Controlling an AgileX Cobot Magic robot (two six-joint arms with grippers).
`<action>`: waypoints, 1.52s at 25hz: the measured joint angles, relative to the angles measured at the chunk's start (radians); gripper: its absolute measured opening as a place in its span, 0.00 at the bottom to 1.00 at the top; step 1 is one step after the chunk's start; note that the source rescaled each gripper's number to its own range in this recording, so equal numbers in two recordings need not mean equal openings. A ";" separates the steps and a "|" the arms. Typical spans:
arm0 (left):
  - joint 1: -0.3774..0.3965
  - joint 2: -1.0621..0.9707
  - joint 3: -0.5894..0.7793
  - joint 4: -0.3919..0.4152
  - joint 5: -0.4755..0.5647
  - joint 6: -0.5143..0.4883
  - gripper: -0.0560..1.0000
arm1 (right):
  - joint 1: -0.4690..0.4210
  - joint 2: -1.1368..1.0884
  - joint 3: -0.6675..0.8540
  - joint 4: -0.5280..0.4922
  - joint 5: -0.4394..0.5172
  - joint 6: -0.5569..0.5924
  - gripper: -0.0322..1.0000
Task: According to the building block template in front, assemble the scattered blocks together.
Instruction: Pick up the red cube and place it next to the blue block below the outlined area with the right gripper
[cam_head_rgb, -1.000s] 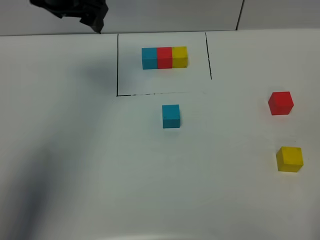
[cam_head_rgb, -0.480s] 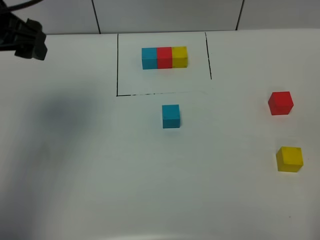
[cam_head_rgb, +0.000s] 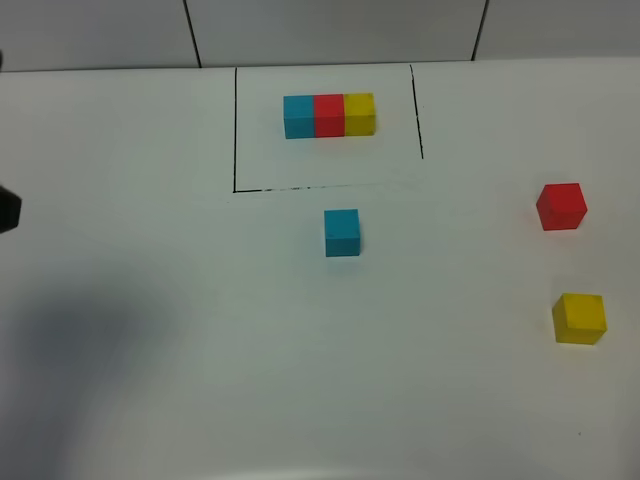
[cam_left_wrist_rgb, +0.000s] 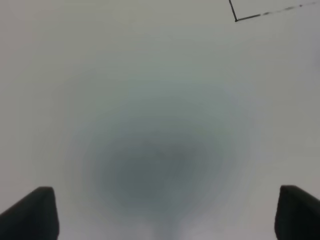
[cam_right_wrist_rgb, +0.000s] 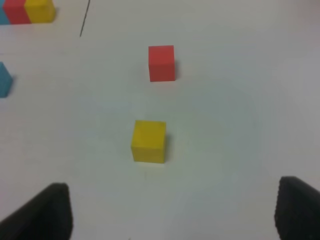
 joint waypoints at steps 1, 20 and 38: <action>0.000 -0.044 0.022 0.000 -0.003 -0.005 0.97 | 0.000 0.000 0.000 0.001 0.000 0.000 0.68; 0.000 -0.711 0.399 -0.072 0.084 -0.017 0.98 | 0.000 0.000 0.000 0.004 0.000 0.000 0.68; 0.000 -0.979 0.496 -0.084 0.094 -0.016 0.82 | 0.000 0.000 0.000 0.004 0.000 0.001 0.68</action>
